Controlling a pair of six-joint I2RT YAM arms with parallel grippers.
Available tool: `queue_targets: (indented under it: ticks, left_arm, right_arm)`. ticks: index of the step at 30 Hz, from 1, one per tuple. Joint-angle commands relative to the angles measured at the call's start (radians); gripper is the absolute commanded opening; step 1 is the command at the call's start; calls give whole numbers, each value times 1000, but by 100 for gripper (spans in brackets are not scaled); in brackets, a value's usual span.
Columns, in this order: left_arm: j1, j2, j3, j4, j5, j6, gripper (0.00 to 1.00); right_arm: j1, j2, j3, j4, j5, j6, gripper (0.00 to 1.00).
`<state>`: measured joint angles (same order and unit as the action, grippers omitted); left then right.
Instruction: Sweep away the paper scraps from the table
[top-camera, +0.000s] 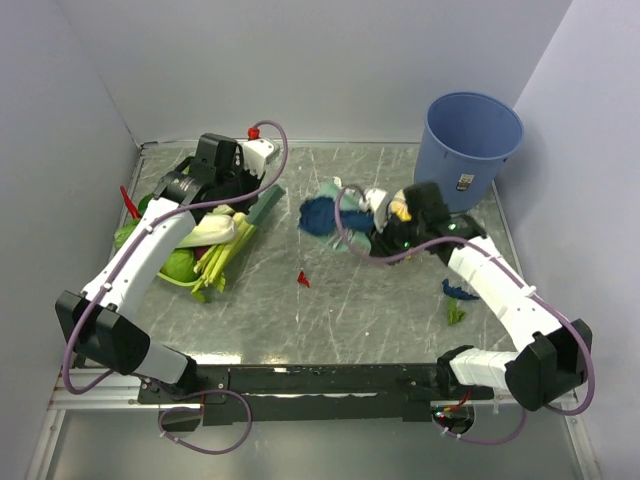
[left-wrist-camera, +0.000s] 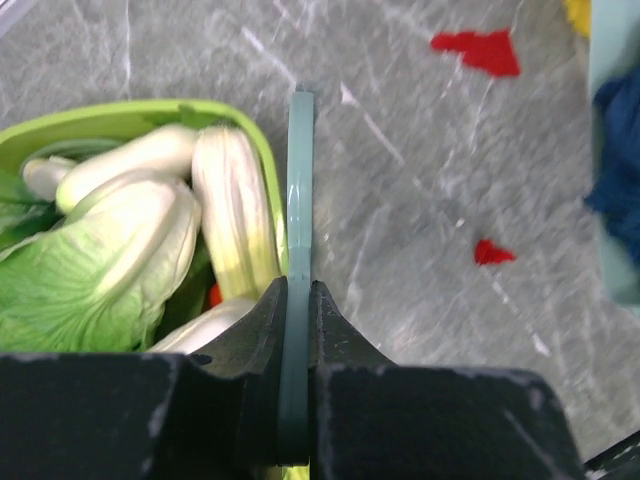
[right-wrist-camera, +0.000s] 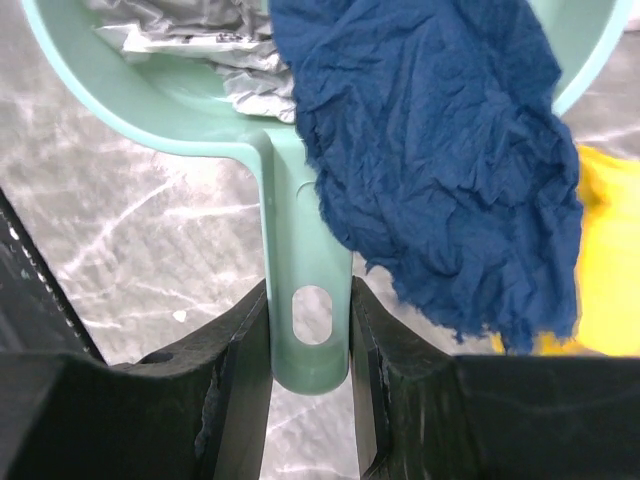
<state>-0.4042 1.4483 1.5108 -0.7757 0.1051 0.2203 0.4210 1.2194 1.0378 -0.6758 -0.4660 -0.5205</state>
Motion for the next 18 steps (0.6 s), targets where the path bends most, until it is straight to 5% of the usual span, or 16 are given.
queue_targets:
  ticks: [1, 18]
  left_arm:
    - [1, -32, -33, 142, 89, -127, 1]
    - [1, 7, -123, 134, 186, -108, 1]
  right_arm:
    - [-71, 11, 208, -139, -40, 42, 0]
    - [-168, 62, 458, 25, -25, 310, 0]
